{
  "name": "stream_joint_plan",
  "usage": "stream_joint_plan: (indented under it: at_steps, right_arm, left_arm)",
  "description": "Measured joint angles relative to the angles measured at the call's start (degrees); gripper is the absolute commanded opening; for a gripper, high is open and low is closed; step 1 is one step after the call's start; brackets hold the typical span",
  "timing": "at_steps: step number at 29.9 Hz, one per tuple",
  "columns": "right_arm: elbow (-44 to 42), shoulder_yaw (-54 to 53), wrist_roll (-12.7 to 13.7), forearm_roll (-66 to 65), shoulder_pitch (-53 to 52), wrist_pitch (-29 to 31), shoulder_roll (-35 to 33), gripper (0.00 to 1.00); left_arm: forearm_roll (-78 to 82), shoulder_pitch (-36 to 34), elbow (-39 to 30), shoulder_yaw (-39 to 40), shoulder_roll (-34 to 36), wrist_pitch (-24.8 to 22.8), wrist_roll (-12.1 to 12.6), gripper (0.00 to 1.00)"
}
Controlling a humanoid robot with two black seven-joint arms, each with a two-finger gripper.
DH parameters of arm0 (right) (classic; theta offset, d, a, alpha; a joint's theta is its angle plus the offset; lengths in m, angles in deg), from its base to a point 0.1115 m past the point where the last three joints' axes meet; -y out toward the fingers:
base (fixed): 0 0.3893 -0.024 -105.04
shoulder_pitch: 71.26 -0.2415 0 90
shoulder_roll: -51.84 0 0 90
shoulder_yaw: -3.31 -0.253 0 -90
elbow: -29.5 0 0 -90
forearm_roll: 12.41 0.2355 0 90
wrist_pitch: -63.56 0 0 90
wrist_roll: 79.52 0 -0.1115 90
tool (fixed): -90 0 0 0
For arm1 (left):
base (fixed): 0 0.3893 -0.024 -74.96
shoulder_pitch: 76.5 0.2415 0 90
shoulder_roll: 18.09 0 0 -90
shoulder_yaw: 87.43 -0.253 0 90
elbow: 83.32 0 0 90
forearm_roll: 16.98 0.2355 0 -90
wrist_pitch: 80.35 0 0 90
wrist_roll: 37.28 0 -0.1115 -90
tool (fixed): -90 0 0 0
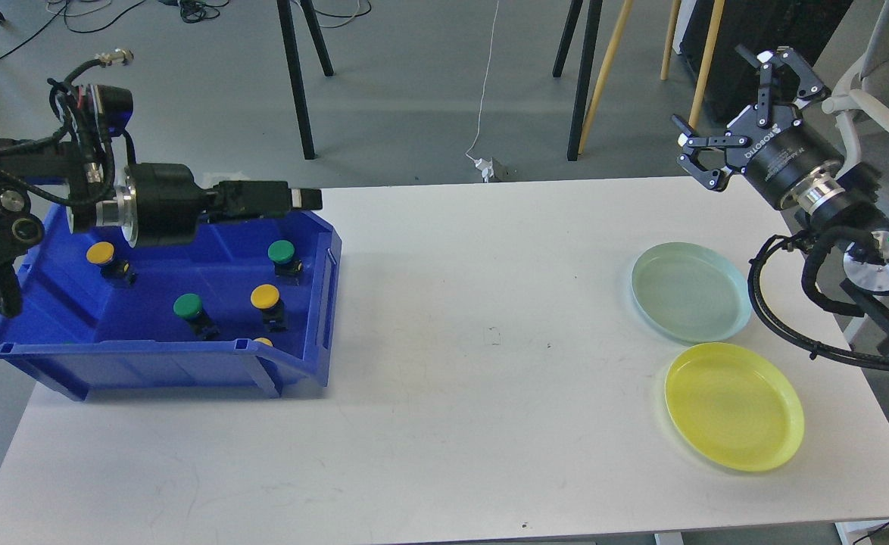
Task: Pass button and place on color plate
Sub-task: 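Lower the left gripper into the blue bin toward a yellow-capped button, then close the left gripper on the yellow-capped button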
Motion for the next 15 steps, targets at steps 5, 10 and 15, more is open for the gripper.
stream_joint_plan:
  at_steps: [5,10,15]
  right_arm:
    - [-0.37,0.61,3.78,-5.14,-2.24,0.0,-0.04,1.0]
    - [-0.86,0.81,4.31,-7.9,-3.75,0.0,0.4,1.0]
    - [-0.94,0.82,4.34,-8.04,-3.46,0.0,0.6,1.0]
  left_arm:
    - [9.41,-0.4,7.5,-5.0,-6.16,3.28,0.0,0.97]
    - [10.25,0.43,16.13,-7.02,-12.68,4.19,0.0,0.96]
    - [10.34,2.53,21.89,-7.79,-16.69,4.3,-0.01,0.96]
